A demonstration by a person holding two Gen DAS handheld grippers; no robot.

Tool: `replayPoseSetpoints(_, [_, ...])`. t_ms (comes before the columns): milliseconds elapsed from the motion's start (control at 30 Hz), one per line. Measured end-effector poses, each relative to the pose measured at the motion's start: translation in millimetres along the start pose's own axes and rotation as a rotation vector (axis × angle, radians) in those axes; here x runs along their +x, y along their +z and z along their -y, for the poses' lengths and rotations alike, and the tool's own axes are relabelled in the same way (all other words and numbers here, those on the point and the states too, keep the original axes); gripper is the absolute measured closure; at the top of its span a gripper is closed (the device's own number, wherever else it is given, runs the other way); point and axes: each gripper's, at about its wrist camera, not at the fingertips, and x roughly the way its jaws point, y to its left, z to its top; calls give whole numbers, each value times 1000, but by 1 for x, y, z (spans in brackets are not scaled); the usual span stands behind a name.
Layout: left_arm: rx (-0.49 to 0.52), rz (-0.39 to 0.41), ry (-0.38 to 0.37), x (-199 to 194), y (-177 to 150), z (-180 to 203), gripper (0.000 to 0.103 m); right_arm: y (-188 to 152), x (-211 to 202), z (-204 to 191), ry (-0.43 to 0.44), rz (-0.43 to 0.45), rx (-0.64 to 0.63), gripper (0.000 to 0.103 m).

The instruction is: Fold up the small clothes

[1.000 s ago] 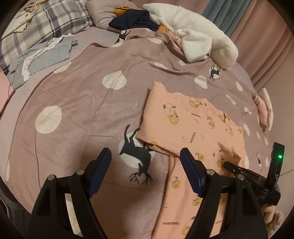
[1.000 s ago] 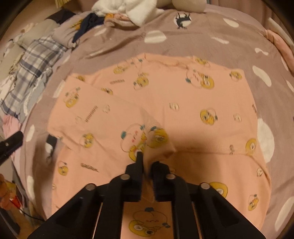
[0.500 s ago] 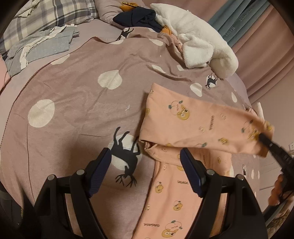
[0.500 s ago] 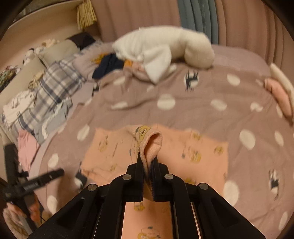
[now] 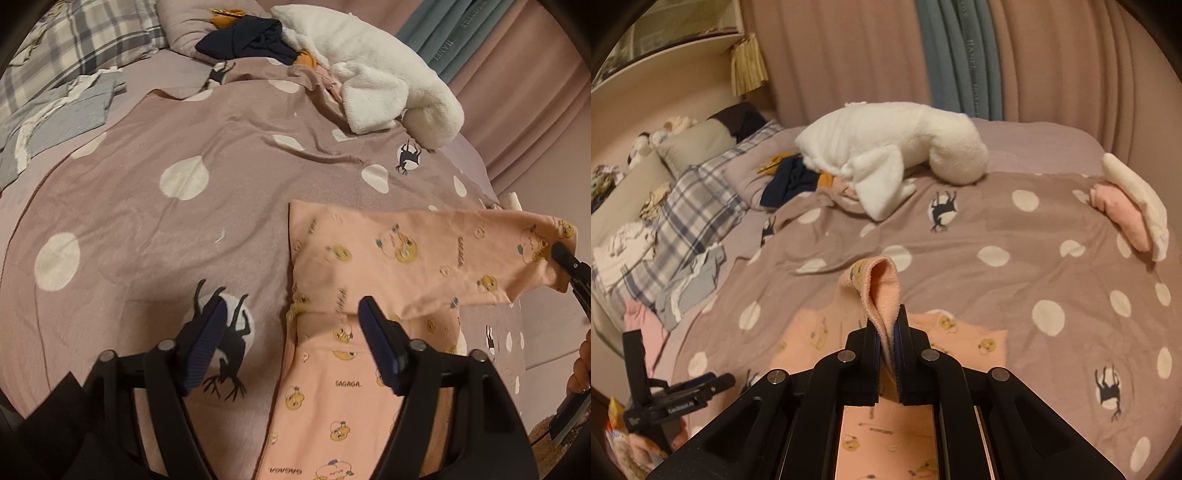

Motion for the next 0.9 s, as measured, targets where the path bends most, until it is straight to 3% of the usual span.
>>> replayPoseSetpoints(233, [42, -56, -20, 34, 1, 10, 66, -7, 10, 21, -63, -26, 34, 96])
replayPoseSetpoints(433, [75, -122, -21, 62, -7, 21, 68, -17, 24, 37, -87, -68, 60, 96])
replayPoseSetpoints(600, [79, -172, 20, 85, -15, 20, 68, -28, 32, 49, -101, -99, 78, 96])
replayPoseSetpoints(900, [66, -191, 55, 101, -21, 13, 65, -39, 38, 71, -99, -153, 116, 96])
